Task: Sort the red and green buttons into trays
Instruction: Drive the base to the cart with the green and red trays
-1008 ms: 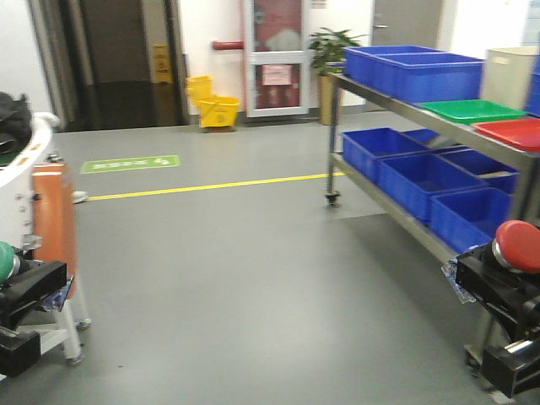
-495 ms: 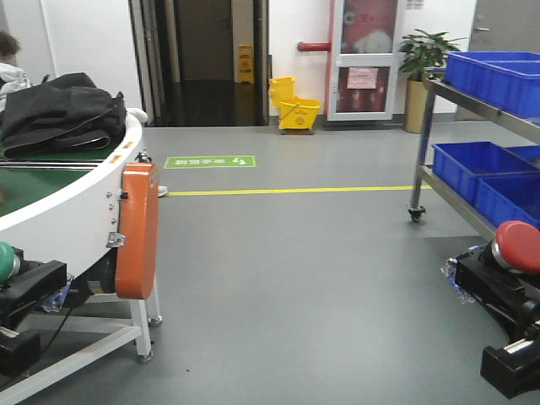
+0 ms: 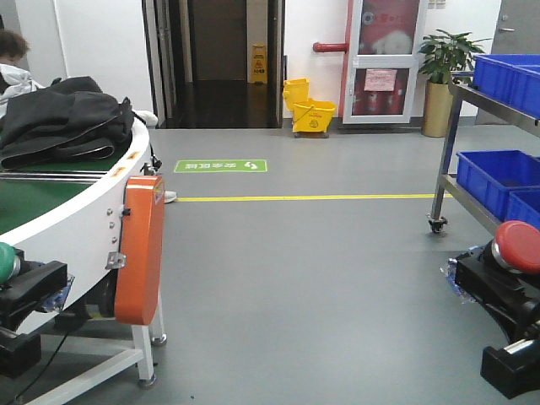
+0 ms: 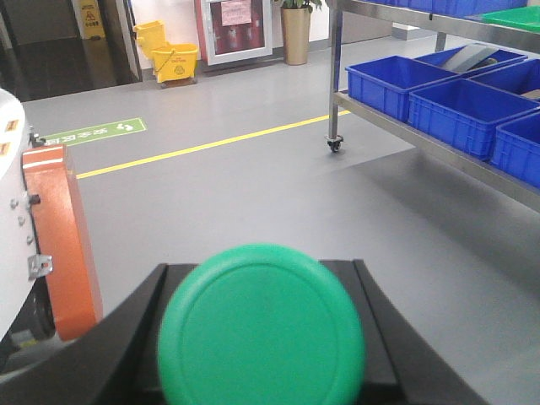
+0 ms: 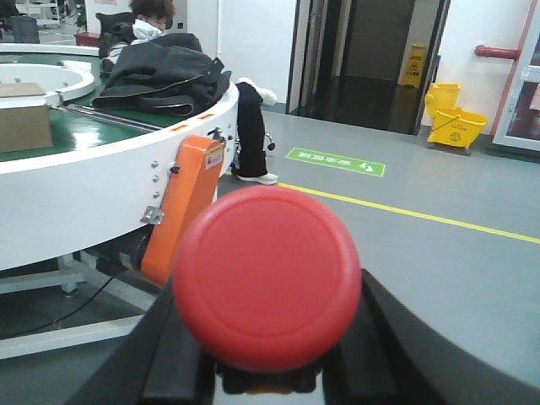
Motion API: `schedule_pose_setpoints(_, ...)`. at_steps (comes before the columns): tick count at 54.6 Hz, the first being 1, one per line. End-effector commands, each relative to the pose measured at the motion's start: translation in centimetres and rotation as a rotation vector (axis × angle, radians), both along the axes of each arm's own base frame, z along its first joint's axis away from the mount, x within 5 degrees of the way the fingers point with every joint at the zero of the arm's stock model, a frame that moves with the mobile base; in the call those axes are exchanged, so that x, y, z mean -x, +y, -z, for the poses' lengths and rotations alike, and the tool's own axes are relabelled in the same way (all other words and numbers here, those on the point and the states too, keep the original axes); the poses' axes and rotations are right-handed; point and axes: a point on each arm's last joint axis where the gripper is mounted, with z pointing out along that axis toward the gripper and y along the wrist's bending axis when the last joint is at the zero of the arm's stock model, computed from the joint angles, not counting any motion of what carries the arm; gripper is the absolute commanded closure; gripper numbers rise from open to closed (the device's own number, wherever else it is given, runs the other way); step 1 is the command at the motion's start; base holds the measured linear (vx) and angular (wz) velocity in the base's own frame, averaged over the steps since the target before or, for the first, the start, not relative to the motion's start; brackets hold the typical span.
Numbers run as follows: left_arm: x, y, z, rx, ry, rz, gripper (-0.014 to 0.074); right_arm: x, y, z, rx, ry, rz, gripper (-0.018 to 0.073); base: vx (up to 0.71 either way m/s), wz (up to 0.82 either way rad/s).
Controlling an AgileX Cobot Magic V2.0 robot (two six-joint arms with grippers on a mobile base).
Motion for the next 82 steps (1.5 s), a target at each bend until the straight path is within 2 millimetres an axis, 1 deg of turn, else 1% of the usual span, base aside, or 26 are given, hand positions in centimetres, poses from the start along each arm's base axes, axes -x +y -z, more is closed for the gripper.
schedule_pose_setpoints(1, 0.16, 0.22, -2.00, 0.055, -0.111, -0.017, 0.0599, 0.29, 0.08, -2.11, -0.031, -0.121, -0.021, 0.0568, 0.32, -0.06)
schedule_pose_setpoints(82, 0.10, 0.20, -1.93, 0.053, -0.106, -0.016, 0.0599, 0.29, 0.08, -2.11, -0.031, -0.121, -0.021, 0.0568, 0.40, -0.06)
